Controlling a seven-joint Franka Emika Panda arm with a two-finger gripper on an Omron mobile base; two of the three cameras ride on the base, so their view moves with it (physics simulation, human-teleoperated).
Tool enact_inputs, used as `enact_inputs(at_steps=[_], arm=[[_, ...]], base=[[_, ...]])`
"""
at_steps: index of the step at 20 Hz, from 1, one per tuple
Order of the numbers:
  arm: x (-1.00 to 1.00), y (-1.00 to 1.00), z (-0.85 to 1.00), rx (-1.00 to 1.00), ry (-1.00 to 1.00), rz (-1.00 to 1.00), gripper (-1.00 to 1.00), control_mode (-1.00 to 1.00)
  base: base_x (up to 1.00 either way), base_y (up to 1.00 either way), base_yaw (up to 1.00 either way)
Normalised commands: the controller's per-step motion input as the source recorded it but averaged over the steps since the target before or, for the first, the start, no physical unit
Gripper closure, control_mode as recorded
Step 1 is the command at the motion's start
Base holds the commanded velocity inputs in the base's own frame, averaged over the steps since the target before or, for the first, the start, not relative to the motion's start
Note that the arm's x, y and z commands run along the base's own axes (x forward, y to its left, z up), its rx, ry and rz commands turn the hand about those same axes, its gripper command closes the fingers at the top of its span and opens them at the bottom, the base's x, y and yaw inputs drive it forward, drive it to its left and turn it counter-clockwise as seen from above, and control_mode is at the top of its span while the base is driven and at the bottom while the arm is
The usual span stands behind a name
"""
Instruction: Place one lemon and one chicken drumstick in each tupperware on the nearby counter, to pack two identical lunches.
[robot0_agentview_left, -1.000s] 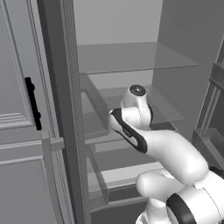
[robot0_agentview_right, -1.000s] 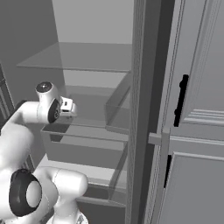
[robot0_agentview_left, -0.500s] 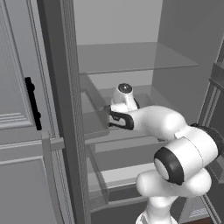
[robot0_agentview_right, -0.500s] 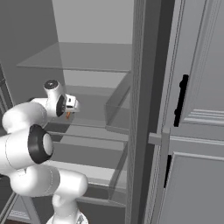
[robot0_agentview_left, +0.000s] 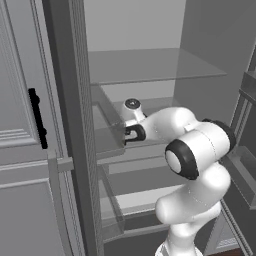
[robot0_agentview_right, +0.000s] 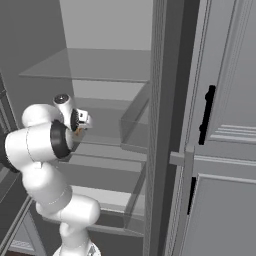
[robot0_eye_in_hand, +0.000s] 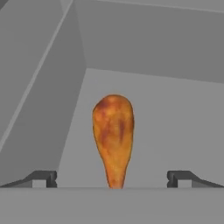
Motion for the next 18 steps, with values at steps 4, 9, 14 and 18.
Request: enact_inputs(at_steps=[4, 9, 14, 18], arm=[[0.59, 0.06, -0.32, -0.03, 0.06, 0.0, -1.0, -1.0], [0.37, 0.0, -0.39, -0.01, 0.04, 0.0, -1.0, -1.0], [-0.13, -0.23, -0.51, 0.0, 0.0, 0.0, -1.0, -1.0], [-0.08, -0.16, -0.5, 0.0, 0.0, 0.0, -1.0, -1.0]], base=[[0.0, 0.0, 0.0], [0.0, 0.0, 0.0], [0.0, 0.0, 0.0], [0.0, 0.0, 0.0]])
